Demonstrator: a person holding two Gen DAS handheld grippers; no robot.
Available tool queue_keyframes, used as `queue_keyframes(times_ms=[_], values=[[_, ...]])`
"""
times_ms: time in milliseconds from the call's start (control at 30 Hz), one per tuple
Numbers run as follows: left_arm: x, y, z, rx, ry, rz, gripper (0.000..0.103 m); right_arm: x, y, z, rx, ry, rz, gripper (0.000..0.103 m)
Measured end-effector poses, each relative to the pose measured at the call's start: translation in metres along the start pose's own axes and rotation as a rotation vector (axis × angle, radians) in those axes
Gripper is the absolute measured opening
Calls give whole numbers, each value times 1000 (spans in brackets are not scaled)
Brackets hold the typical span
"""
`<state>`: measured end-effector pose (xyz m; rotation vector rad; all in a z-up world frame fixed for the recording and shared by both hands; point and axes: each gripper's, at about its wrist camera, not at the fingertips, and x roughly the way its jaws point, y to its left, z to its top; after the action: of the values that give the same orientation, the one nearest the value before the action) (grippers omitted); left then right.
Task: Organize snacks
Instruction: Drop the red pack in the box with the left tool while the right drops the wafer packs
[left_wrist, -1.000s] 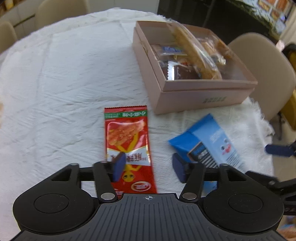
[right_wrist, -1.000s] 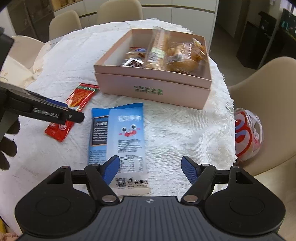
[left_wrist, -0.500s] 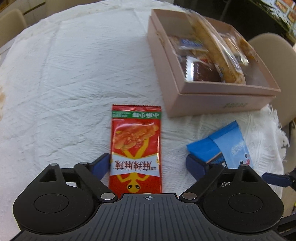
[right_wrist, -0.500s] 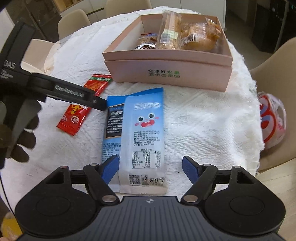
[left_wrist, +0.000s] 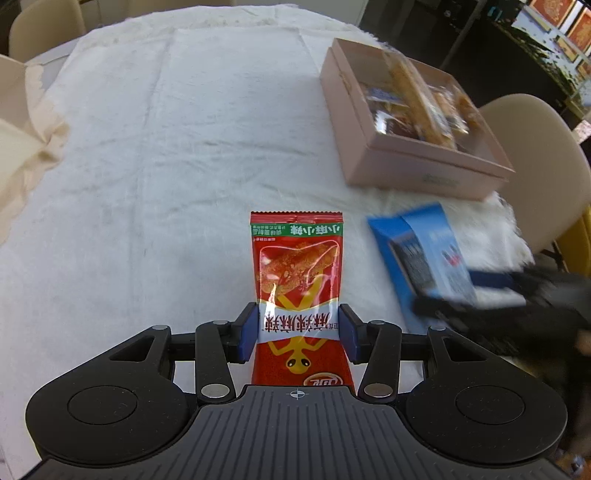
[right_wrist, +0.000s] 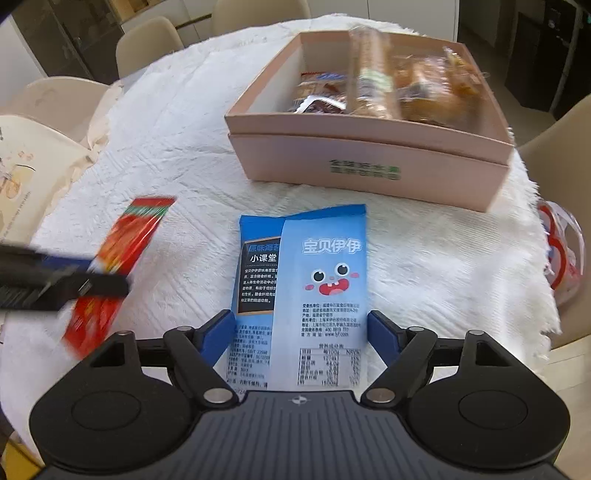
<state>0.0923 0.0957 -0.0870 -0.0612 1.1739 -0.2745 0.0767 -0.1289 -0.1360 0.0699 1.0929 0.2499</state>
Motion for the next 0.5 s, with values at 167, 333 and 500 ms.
queue_keyframes(times_ms=[167, 333, 500], values=[[-25, -8, -20, 32, -24, -40, 51, -7, 27, -5, -92, -31, -38, 77], [-40, -13, -16, 35, -41, -149, 51, -54, 32, -15, -109, -78, -1, 76], [-79, -17, 39, 1, -184, -324, 51, -144, 12, -2, -80, -287, -26, 76]])
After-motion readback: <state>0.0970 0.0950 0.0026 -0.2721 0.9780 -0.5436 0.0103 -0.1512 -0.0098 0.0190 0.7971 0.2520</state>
